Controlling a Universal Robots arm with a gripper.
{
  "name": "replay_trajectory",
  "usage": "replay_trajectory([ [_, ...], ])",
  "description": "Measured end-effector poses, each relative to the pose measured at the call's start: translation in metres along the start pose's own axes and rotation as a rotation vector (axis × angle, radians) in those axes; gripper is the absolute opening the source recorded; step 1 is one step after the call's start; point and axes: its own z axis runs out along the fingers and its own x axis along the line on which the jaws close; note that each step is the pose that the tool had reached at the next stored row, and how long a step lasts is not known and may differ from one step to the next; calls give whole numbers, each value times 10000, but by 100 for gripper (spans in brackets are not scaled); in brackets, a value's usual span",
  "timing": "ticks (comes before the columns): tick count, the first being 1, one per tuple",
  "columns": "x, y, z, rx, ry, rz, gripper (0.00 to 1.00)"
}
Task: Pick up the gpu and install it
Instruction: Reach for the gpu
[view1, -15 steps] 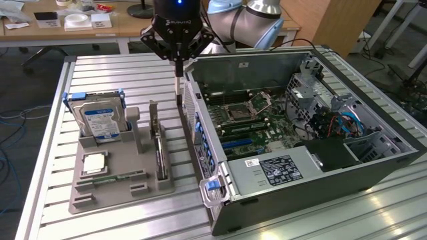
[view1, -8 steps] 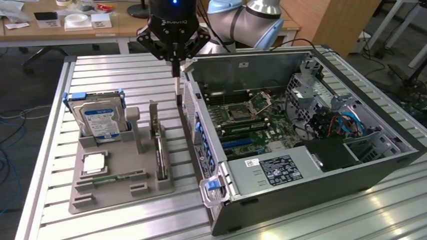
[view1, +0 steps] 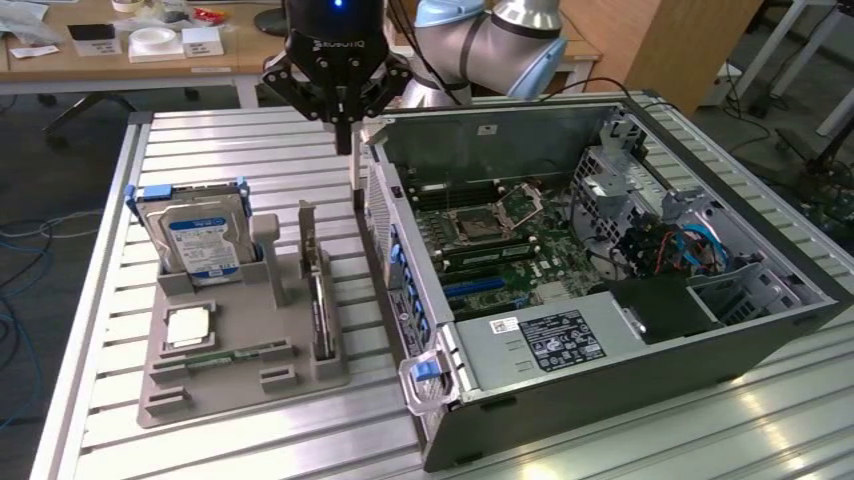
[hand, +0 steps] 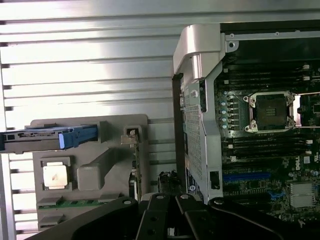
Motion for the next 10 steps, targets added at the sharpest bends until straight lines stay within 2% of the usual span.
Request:
replay_trajectory([
  [10, 100, -4, -2, 0, -1, -1, 11],
])
